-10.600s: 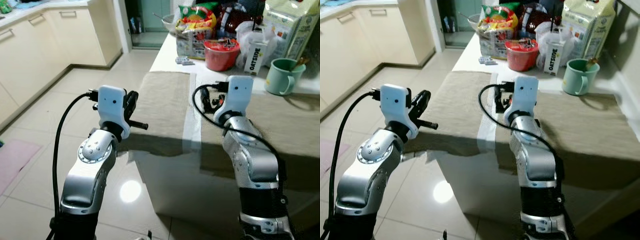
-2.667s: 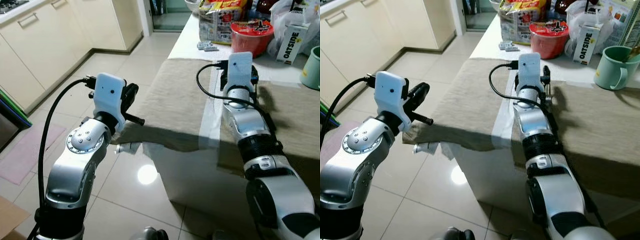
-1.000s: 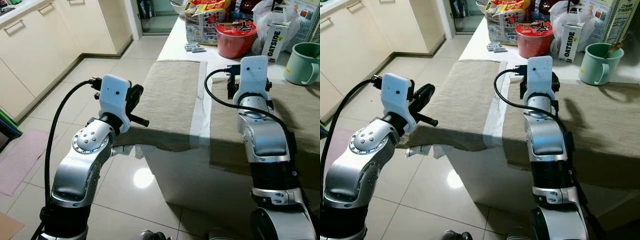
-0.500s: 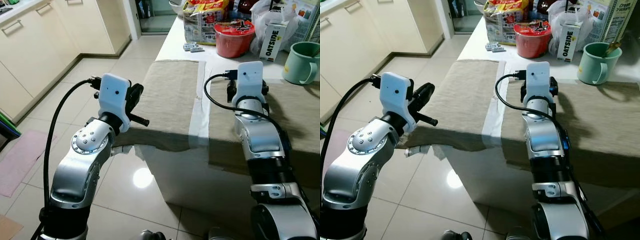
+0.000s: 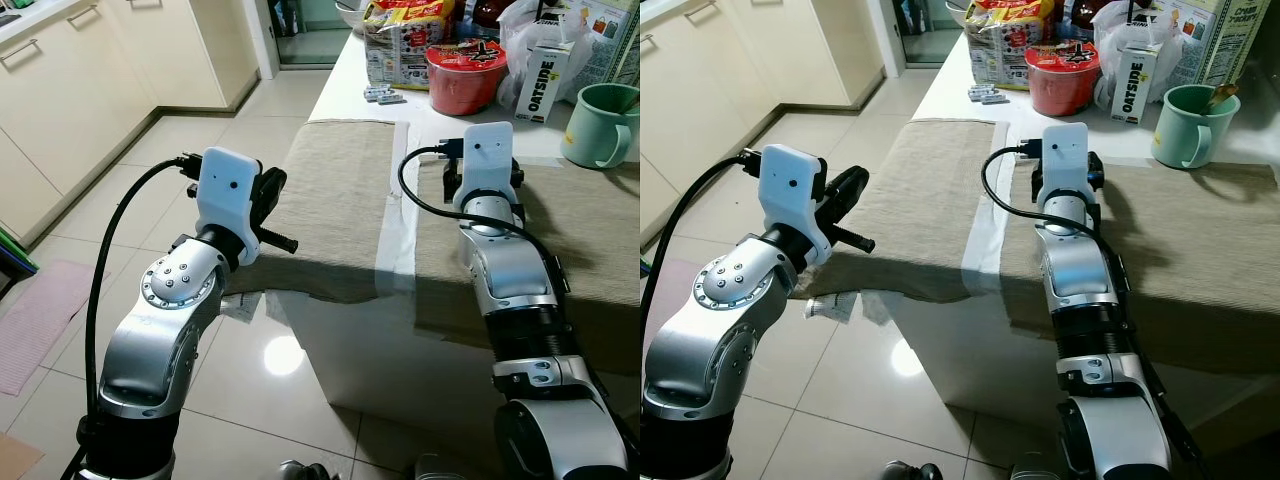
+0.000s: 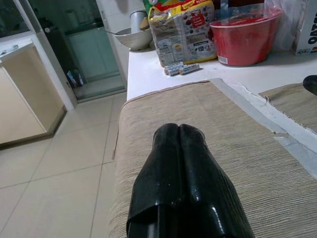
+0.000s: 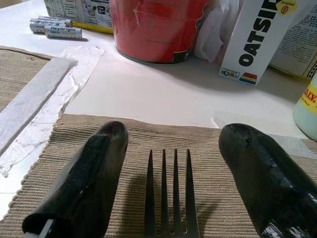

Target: Setting the table

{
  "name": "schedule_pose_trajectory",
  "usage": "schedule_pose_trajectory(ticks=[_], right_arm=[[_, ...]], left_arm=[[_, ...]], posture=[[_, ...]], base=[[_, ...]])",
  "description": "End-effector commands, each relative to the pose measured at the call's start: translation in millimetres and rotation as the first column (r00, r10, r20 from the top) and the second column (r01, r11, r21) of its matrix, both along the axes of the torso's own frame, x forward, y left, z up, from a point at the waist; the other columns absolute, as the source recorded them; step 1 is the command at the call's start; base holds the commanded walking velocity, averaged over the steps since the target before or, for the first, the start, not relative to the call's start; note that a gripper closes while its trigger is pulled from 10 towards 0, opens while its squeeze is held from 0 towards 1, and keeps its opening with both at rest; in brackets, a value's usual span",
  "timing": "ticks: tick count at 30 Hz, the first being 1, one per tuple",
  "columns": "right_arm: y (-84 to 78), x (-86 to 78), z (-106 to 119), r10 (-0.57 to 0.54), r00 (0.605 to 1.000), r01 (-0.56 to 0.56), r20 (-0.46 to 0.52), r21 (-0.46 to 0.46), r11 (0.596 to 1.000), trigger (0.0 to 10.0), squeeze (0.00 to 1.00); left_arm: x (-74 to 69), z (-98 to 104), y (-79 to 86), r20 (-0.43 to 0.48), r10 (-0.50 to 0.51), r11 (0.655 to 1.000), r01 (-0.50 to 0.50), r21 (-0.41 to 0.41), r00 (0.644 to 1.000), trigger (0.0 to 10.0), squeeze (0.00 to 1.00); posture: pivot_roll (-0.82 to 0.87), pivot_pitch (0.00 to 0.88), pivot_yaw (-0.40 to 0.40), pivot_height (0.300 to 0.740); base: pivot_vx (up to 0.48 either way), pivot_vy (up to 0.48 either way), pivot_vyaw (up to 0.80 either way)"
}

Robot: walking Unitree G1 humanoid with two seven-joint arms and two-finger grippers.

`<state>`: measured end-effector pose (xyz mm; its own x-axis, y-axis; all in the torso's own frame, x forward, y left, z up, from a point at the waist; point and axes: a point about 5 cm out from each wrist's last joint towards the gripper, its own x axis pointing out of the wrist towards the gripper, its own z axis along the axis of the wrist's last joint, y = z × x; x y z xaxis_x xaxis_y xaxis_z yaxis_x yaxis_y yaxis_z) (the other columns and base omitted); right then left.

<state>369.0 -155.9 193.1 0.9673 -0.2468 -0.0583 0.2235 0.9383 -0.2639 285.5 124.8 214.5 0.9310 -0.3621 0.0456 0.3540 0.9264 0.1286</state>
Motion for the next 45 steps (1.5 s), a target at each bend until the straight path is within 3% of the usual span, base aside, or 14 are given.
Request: schedule_pose_trajectory(ticks=[1, 24, 26, 29, 45], right_arm=[[3.3, -0.8, -13.8, 0.008, 0.998, -0.007, -0.067, 0.028, 1.0, 10.0, 0.0], [3.9, 0.2, -12.5, 0.01, 0.998, -0.009, -0.057, 0.026, 1.0, 10.0, 0.0], [7.2, -0.8, -36.8, 0.023, 0.989, -0.015, -0.146, 0.059, 0.998, 10.0, 0.0], [9.6, -2.2, -47.4, 0.032, 0.982, -0.018, -0.184, 0.074, 0.997, 10.0, 0.0], [10.1, -0.7, -48.6, 0.031, 0.982, -0.018, -0.189, 0.074, 0.997, 10.0, 0.0]], left_arm=[[-1.8, 3.1, 6.3, 0.01, 0.026, 1.0, -0.026, 0.007, 1.0, 10.0, 0.0], [-1.9, 3.3, 6.5, 0.009, 0.027, 1.0, -0.027, 0.007, 1.0, 10.0, 0.0], [-2.4, 2.9, 6.3, 0.004, 0.023, 1.0, -0.023, 0.011, 1.0, 10.0, 0.0], [-2.4, 2.6, 6.1, 0.002, 0.021, 1.0, -0.021, 0.012, 1.0, 10.0, 0.0], [-1.7, 3.7, 5.0, 0.005, 0.019, 1.0, -0.019, 0.012, 1.0, 10.0, 0.0]], posture=[[-0.17, 0.097, 0.171, 0.74], [-0.17, 0.096, 0.17, 0.74], [-0.16, 0.102, 0.173, 0.74], [-0.16, 0.101, 0.172, 0.74], [-0.16, 0.1, 0.174, 0.74]], base=[[0.0, 0.0, 0.0], [0.0, 0.0, 0.0], [0.0, 0.0, 0.0], [0.0, 0.0, 0.0], [0.0, 0.0, 0.0]])
